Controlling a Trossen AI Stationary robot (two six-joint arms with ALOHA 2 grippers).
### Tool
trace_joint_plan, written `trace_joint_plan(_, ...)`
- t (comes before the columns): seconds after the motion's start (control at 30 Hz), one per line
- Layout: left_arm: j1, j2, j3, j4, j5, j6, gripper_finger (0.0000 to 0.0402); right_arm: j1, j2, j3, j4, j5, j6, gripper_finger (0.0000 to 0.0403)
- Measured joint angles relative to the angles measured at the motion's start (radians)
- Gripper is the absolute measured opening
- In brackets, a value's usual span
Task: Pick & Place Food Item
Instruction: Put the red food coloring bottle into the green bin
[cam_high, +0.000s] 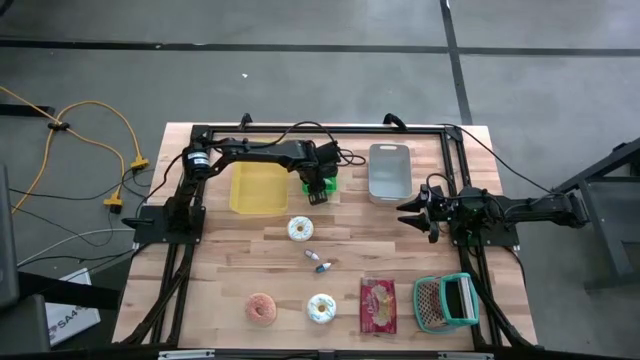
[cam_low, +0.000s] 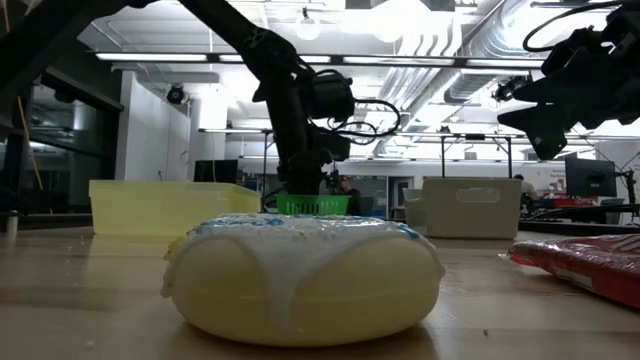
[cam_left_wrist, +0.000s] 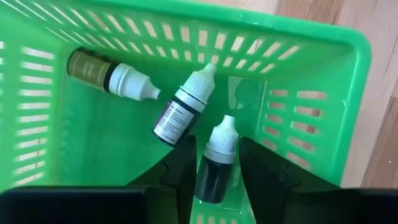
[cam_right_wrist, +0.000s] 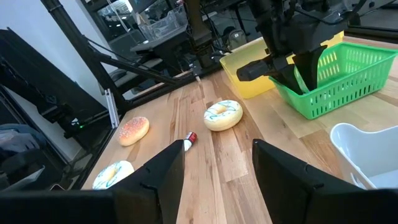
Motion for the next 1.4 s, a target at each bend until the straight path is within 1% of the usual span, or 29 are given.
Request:
trace_joint_plan(0.37, 0.0, -0.007, 0.002, 0.0, -0.009, 0.021, 0.012, 0.0, 0.0, 0.0, 0.0, 0.0, 0.0, 0.0175)
trace_joint_plan(0.73, 0.0, -0.138, 0.004, 0.005, -0.071, 0.053, 0.012, 0.0, 0.0, 0.0, 0.0, 0.0, 0.0, 0.0175)
trace_joint_plan(0.97, -0.006, -0.204, 0.004, 0.004, -0.077, 0.053, 0.012, 0.0, 0.0, 0.0, 0.0, 0.0, 0.0, 0.0175)
trace_joint_plan(1.1, -0.019, -0.204, 0.004, 0.0, -0.093, 0.053, 0.012, 0.0, 0.0, 0.0, 0.0, 0.0, 0.0, 0.0175)
trace_joint_plan(1.4, -0.058, -0.204, 0.004, 0.002, -0.095, 0.044, 0.012, 0.0, 0.0, 0.0, 0.0, 0.0, 0.0, 0.0175)
